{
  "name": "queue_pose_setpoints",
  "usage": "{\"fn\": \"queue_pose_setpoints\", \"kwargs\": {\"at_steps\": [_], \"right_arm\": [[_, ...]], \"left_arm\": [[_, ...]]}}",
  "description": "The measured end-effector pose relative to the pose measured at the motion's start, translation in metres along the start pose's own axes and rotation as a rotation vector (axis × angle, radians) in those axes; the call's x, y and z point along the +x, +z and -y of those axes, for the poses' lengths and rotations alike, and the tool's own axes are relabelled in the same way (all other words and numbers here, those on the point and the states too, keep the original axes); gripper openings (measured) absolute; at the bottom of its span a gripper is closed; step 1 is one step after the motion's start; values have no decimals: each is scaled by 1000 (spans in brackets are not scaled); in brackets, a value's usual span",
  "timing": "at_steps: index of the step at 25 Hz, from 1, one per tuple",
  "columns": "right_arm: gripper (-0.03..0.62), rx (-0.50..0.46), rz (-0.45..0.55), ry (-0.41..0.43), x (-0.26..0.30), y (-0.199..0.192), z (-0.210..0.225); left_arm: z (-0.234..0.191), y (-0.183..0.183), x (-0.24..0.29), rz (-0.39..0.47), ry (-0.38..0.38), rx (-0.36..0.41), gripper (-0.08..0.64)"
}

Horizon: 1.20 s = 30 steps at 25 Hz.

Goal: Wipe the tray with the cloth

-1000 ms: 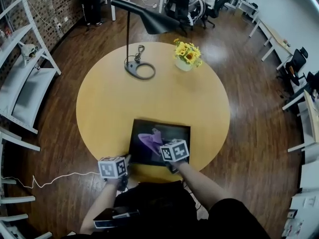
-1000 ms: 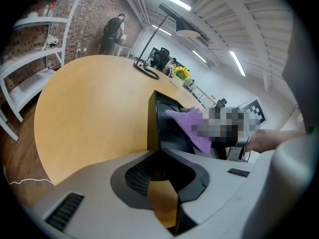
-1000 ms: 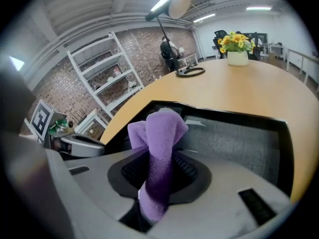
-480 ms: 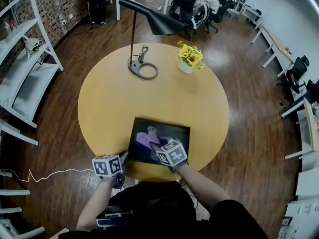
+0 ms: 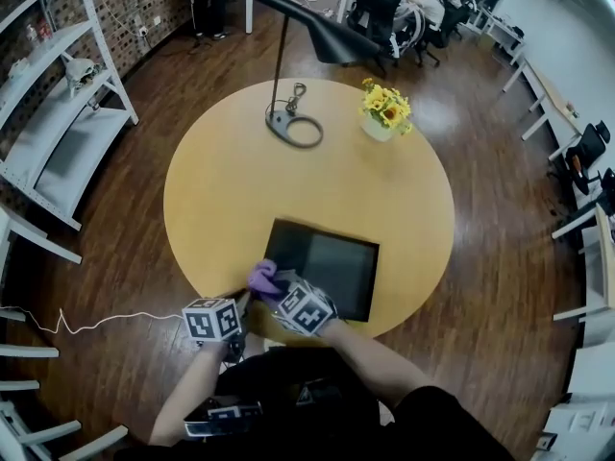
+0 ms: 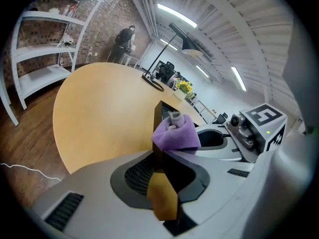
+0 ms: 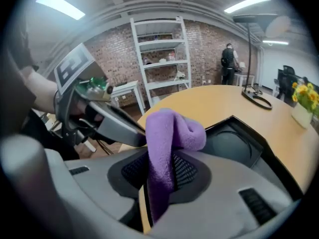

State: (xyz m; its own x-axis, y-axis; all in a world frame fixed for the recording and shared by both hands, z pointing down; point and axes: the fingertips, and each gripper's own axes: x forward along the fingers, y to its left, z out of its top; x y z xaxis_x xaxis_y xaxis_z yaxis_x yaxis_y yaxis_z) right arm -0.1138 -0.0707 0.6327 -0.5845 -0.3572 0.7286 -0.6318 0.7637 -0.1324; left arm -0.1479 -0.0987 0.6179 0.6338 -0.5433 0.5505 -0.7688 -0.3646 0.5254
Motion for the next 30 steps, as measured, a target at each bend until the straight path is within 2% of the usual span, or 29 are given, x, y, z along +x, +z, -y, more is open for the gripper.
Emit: {"fn": "queue_pose_setpoints", "kwargs": {"at_steps": [2, 4, 8, 13, 17, 20, 26, 29, 30], "right_arm": [[97, -45, -41, 63, -2, -4, -5], [97, -27, -92, 101, 1, -12, -5], [97, -3, -146, 126, -6, -20, 1], [97, 34, -178, 111, -24, -43, 15], [97, 67, -147, 100, -39, -56, 19], [97, 60, -143, 73, -48, -68, 21], [97, 78, -246, -10, -72, -115, 40], [97, 29, -281, -38, -85, -116, 41], [97, 48, -277, -56, -87, -117, 45]], "left_arm": [[1, -1, 4, -1, 4, -8, 47], [1, 1, 3, 4, 7, -6, 50], [6, 3, 1, -8, 27, 61, 51], [11, 4, 4, -35, 53, 137, 51], [9, 2, 5, -47, 53, 124, 54], [10, 2, 6, -53, 58, 146, 54], [11, 3, 5, -63, 48, 167, 52], [14, 3, 5, -61, 43, 207, 52], [15, 6, 5, -54, 46, 235, 51]]}}
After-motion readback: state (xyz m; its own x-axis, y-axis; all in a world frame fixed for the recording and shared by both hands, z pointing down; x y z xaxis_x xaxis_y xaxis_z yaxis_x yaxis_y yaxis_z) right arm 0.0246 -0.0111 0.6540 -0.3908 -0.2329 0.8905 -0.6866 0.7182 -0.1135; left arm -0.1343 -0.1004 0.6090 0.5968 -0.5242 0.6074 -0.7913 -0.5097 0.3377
